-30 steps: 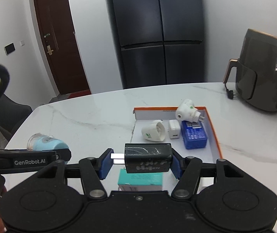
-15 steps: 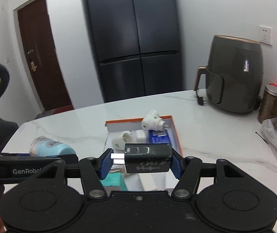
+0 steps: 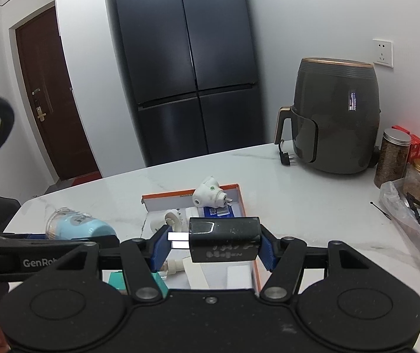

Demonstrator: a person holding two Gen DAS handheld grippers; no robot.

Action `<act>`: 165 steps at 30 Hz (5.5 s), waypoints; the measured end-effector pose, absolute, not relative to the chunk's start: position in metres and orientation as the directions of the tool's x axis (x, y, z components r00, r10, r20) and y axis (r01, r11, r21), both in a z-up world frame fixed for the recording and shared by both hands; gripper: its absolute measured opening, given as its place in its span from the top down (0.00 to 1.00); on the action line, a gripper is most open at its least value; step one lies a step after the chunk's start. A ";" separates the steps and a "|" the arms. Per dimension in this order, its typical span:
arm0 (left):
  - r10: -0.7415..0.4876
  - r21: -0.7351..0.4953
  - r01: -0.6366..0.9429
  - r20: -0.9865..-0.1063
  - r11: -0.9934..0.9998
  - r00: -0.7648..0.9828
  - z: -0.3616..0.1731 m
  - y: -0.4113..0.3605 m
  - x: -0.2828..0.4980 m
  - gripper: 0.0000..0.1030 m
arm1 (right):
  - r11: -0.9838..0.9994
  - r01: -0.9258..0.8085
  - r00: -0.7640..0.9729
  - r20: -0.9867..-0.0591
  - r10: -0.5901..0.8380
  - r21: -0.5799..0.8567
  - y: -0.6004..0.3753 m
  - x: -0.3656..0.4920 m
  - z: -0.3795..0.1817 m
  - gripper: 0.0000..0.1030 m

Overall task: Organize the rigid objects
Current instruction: 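Carry the toothpick jar and black charger over the tray box with both tools, then lower the toothpick jar and black charger into the tray box with both tools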

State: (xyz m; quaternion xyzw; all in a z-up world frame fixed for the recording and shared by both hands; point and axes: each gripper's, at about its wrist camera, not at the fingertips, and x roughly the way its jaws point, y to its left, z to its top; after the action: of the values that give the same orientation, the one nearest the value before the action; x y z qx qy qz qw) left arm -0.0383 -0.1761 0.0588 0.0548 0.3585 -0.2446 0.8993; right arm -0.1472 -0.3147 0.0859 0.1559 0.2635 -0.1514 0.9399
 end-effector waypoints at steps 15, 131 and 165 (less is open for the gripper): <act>-0.379 -0.062 0.459 -0.667 0.886 0.641 0.057 -0.189 -0.033 0.24 | 0.910 0.351 0.826 -0.532 -0.189 0.221 -0.331 -0.139 0.086 0.29; -0.306 -0.058 0.400 -0.746 0.915 0.591 0.019 -0.211 0.054 0.24 | 0.940 0.271 0.798 -0.594 -0.098 0.209 -0.344 -0.030 0.067 0.29; -0.303 -0.079 0.391 -0.776 0.917 0.554 -0.003 -0.236 0.081 0.24 | 0.946 0.263 0.763 -0.642 -0.083 0.190 -0.362 0.005 0.044 0.29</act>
State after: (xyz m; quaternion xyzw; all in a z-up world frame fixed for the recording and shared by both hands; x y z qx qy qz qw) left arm 0.0807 -0.2363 -0.0028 0.0514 0.4291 -0.1972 0.8799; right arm 0.0052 -0.3622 0.0439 0.1353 0.3318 -0.0931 0.9290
